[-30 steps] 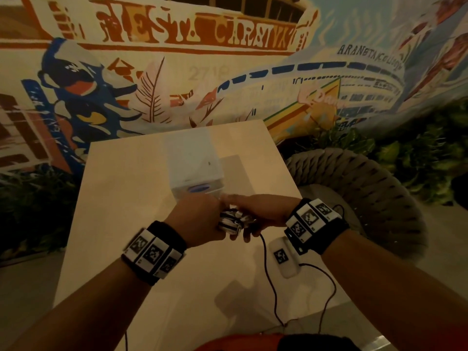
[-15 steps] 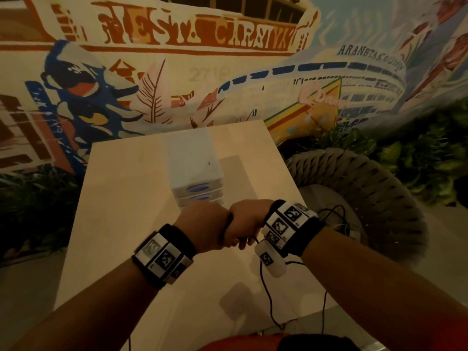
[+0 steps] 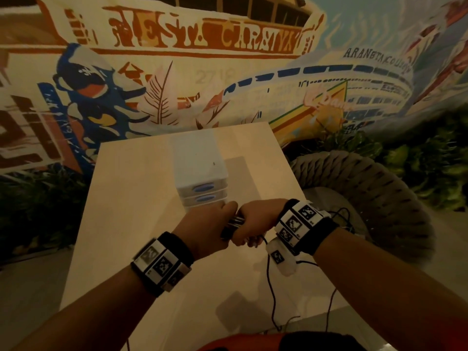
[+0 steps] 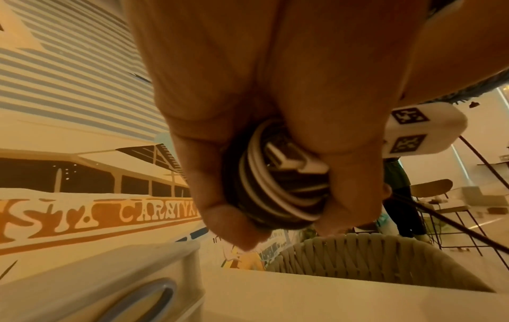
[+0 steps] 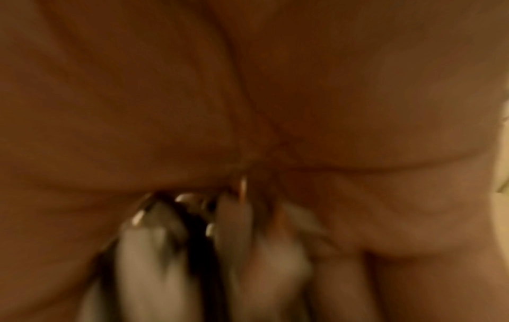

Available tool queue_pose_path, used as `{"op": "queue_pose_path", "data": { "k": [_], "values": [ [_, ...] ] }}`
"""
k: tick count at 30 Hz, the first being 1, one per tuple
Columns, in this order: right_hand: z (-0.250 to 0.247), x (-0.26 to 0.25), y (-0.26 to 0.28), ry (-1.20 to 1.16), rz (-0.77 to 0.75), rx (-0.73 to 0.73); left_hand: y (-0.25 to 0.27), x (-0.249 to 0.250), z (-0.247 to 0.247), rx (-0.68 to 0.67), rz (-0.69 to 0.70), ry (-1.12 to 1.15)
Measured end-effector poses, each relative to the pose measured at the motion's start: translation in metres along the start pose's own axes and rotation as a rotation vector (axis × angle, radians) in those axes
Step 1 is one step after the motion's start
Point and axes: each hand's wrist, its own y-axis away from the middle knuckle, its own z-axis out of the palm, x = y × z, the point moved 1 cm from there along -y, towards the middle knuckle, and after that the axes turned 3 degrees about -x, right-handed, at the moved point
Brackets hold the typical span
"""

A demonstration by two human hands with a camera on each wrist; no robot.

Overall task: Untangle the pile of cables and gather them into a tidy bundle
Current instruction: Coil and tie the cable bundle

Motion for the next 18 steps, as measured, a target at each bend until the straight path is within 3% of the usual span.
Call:
{"op": "queue_pose_path", "data": {
  "k": [3,8,14,18],
  "values": [
    [-0.001,-0.003,0.001,-0.039,0.01,-0.035,-0.002,0.005,-0.002,0.02,0.015,-0.064],
    [-0.001,-0.007,0.004,0.053,-0.002,0.091,0.0,0.002,-0.01,0.086,0.024,0.002],
    [-0.014,0.012,0.021,-0.152,-0.18,0.198,0.015,-0.036,-0.018,0.1,-0.063,0.614],
    [-0.01,0.007,0.031,-0.359,-0.378,0.169,0.017,-0.033,-0.005,0.003,-0.072,0.967]
  ]
}}
